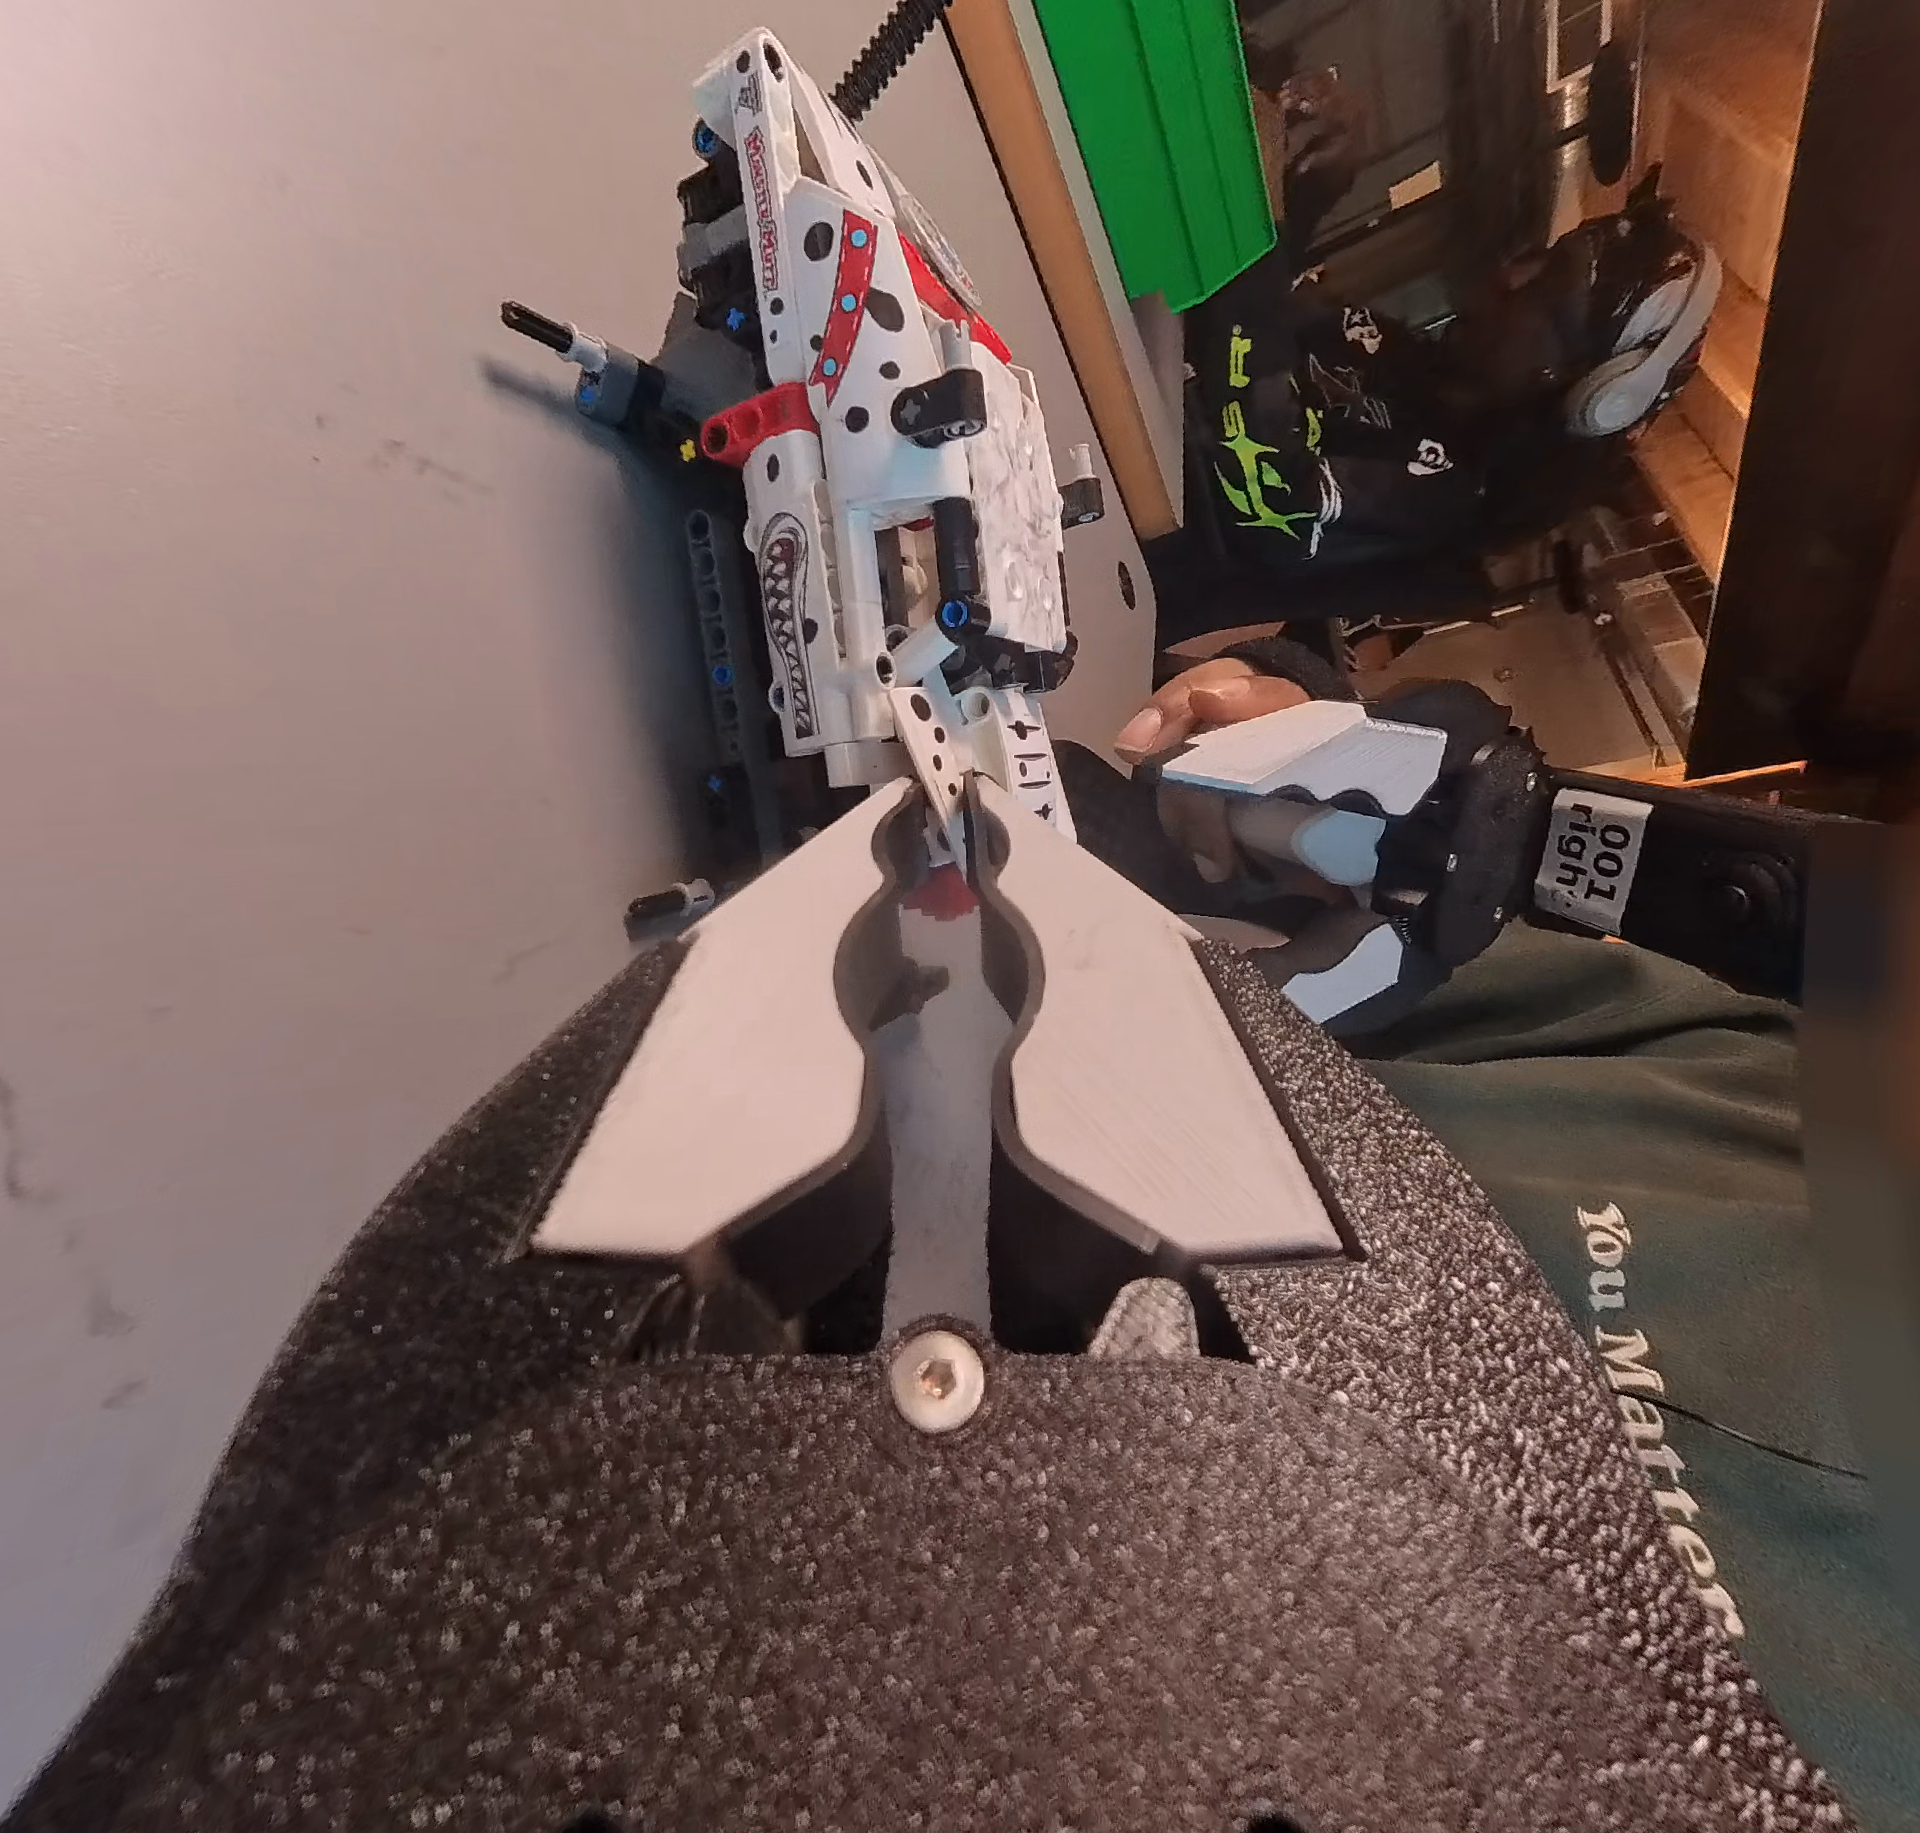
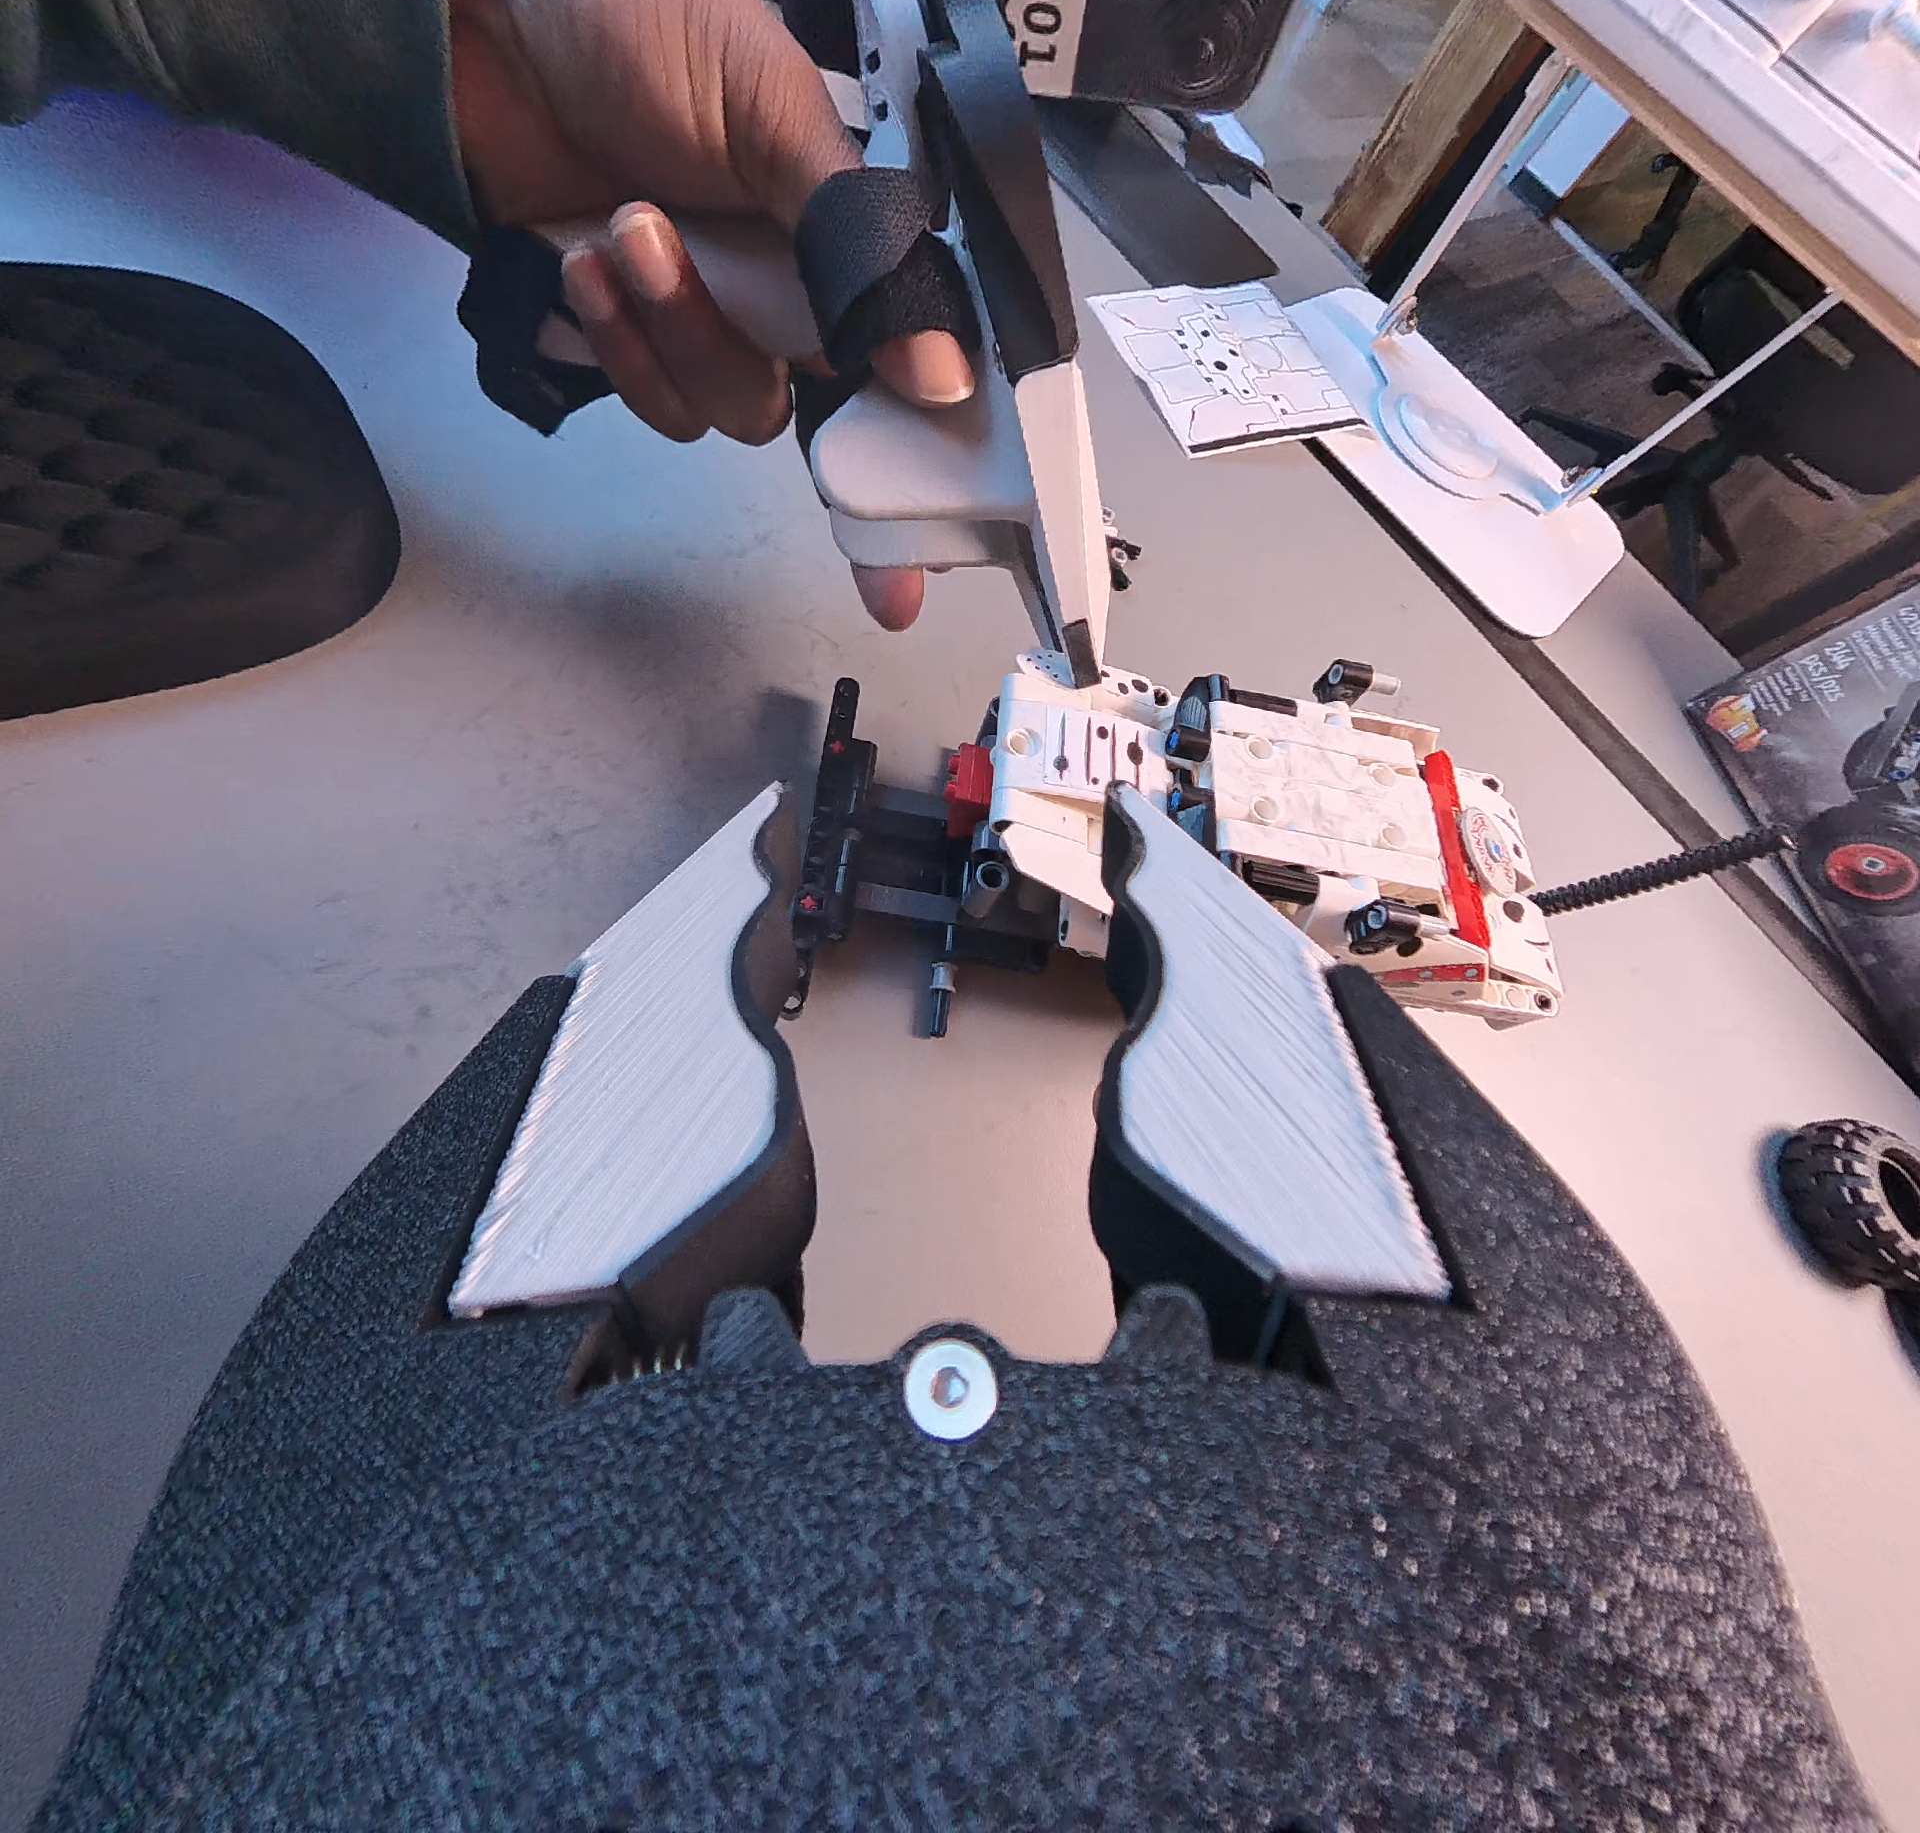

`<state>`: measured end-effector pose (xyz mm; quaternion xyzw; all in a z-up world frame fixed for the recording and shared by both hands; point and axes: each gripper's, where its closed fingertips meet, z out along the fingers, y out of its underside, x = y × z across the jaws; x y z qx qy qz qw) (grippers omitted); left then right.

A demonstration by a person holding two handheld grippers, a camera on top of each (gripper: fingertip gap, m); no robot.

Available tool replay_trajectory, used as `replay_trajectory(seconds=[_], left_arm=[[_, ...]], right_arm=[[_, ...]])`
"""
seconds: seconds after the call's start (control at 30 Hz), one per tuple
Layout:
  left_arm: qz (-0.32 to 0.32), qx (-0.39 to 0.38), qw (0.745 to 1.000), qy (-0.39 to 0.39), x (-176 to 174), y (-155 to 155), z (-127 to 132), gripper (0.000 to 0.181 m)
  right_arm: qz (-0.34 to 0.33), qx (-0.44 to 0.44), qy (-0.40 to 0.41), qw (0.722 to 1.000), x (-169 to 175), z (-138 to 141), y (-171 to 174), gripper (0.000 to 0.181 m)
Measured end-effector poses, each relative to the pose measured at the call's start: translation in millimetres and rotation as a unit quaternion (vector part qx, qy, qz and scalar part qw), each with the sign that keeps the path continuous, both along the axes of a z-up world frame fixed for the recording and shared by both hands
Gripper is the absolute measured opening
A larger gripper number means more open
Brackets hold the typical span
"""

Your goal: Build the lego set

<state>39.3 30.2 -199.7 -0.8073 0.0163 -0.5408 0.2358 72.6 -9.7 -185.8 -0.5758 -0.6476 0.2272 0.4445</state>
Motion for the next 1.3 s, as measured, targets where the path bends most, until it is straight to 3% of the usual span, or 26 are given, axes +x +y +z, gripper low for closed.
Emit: replay_trajectory(seconds=[0.27,0.33,0.47,0.53,0.63,0.73,0.87,1.03,1.13,1.23,1.3], left_arm=[[0.007,0.068,0.988,0.140,-12,7,-1,0.010],[0.026,0.116,0.975,0.188,-22,12,0,0.029],[0.069,0.242,0.942,0.224,-24,3,27,0.065],[0.085,0.266,0.922,0.266,-19,-8,24,0.089],[0.111,0.288,0.895,0.323,-8,-22,13,0.101],[0.119,0.291,0.879,0.359,4,-29,3,0.101],[0.124,0.285,0.862,0.401,11,-24,-12,0.086],[0.106,0.258,0.855,0.438,10,-7,-35,0.080],[0.082,0.259,0.857,0.438,13,-3,-46,0.059],[0.064,0.260,0.863,0.429,10,-2,-47,0.057],[0.052,0.253,0.879,0.401,7,-3,-45,0.056]], right_arm=[[0.001,0.000,0.006,1.000,-1,3,0,0.057],[0.000,-0.001,0.008,1.000,0,3,0,0.057],[0.004,0.008,0.026,1.000,5,5,4,0.059],[0.003,0.010,0.050,0.999,9,9,8,0.059],[-0.004,-0.007,0.087,0.996,14,17,14,0.059],[-0.019,-0.012,0.092,0.995,18,16,21,0.058],[-0.025,-0.003,0.086,0.996,18,7,25,0.049],[-0.031,0.059,0.059,0.996,18,-7,32,0.019],[-0.023,0.079,0.061,0.995,17,-9,30,0.016],[-0.019,0.079,0.082,0.993,15,-3,27,0.014],[-0.018,0.083,0.098,0.992,15,4,25,0.012]])
